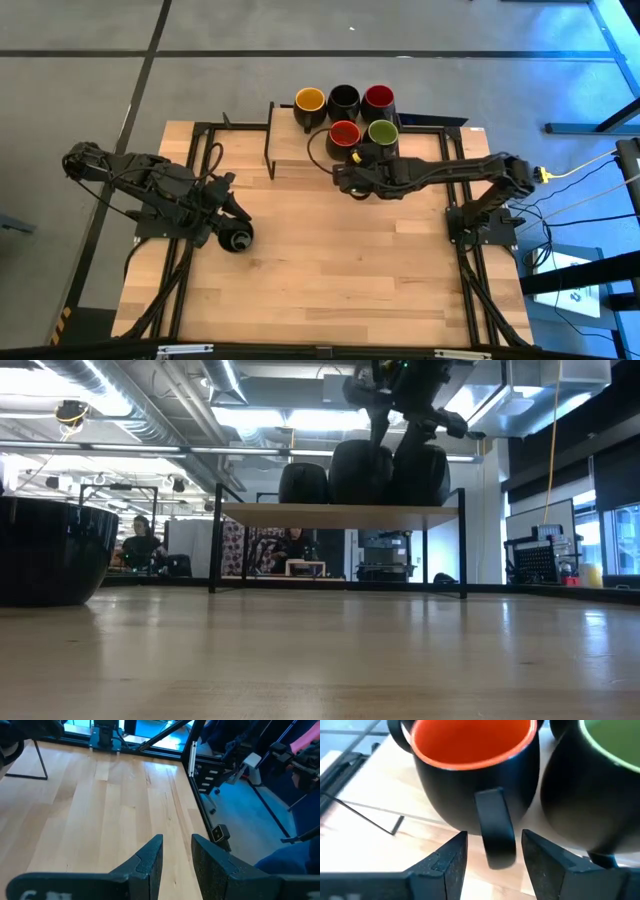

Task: Place coffee mugs
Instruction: Put the black mug on the shelf

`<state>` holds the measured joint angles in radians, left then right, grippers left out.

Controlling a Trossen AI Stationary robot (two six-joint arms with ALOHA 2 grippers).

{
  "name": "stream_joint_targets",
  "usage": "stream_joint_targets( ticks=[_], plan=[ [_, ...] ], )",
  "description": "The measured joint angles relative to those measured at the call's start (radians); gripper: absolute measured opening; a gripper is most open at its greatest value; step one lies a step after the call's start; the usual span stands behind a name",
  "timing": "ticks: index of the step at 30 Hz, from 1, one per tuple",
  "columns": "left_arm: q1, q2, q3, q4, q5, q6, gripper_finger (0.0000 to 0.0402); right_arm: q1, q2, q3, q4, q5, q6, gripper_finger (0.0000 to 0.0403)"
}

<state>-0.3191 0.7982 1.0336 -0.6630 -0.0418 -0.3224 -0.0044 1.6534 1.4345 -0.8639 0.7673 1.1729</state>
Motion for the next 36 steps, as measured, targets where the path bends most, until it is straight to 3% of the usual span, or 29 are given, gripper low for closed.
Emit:
stream_joint_targets(
  ticks=[12,19,26,32,36],
  plan=[
    [0.000,0.000,0.000,0.000,0.002,0.019,0.0096,0.006,-0.076,0.000,0.022,0.002,-0.060,0.0175],
    [0.000,0.000,0.000,0.000,0.000,0.020,0.0096,0.025,-0.118,0.000,0.115,-0.095,-0.174,0.0175],
    [0.000,0.000,0.000,0.004,-0.002,0.020,0.0096,0.175,-0.125,-0.002,0.277,-0.176,-0.376,0.0175],
    [0.000,0.000,0.000,0.049,-0.097,0.033,0.0098,0.301,-0.080,-0.007,0.299,-0.165,-0.367,0.0175],
    [0.007,0.027,0.000,0.042,-0.113,0.064,0.0120,0.353,-0.030,-0.009,0.300,-0.151,-0.340,0.0175]
  ],
)
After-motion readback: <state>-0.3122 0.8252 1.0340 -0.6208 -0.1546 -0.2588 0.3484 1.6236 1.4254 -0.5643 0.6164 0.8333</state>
